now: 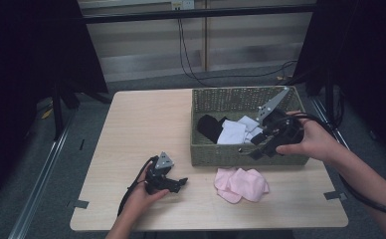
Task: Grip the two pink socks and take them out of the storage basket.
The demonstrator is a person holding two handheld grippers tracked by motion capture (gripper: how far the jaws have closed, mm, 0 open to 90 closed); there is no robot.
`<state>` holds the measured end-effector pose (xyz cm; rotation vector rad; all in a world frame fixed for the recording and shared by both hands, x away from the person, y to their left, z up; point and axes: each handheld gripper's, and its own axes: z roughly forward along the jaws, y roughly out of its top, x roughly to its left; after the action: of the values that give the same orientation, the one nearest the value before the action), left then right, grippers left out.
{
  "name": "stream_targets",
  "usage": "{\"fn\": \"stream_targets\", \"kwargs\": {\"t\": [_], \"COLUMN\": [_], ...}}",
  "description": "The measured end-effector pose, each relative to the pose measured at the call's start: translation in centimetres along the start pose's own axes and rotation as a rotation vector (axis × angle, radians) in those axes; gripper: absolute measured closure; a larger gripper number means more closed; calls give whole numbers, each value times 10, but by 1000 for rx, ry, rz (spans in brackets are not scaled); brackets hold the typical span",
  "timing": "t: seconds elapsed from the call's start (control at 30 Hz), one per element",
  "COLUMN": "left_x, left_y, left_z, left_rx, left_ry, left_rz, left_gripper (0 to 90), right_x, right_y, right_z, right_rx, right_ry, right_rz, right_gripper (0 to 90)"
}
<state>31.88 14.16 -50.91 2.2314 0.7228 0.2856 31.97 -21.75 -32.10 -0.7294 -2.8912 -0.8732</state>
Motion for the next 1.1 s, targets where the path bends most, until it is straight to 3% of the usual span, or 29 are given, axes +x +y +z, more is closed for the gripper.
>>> {"fn": "stream_targets", "kwargs": {"t": [0.53, 0.77, 1.1], "left_x": [0, 0, 0], "left_y": [0, 0, 0], "left_z": [0, 0, 0], "left_rx": [0, 0, 0], "left_ry": [0, 0, 1], "left_rz": [0, 0, 0], "left_gripper": [166, 166, 166], "right_x": [-2, 0, -4], "right_y": [-34, -48, -69], "right_z": [24, 33, 46], "right_rx": [-9, -3, -39], "right_ry": [-2, -26, -27], "right_rz": [4, 5, 15], "right_gripper": [323, 305, 302]}}
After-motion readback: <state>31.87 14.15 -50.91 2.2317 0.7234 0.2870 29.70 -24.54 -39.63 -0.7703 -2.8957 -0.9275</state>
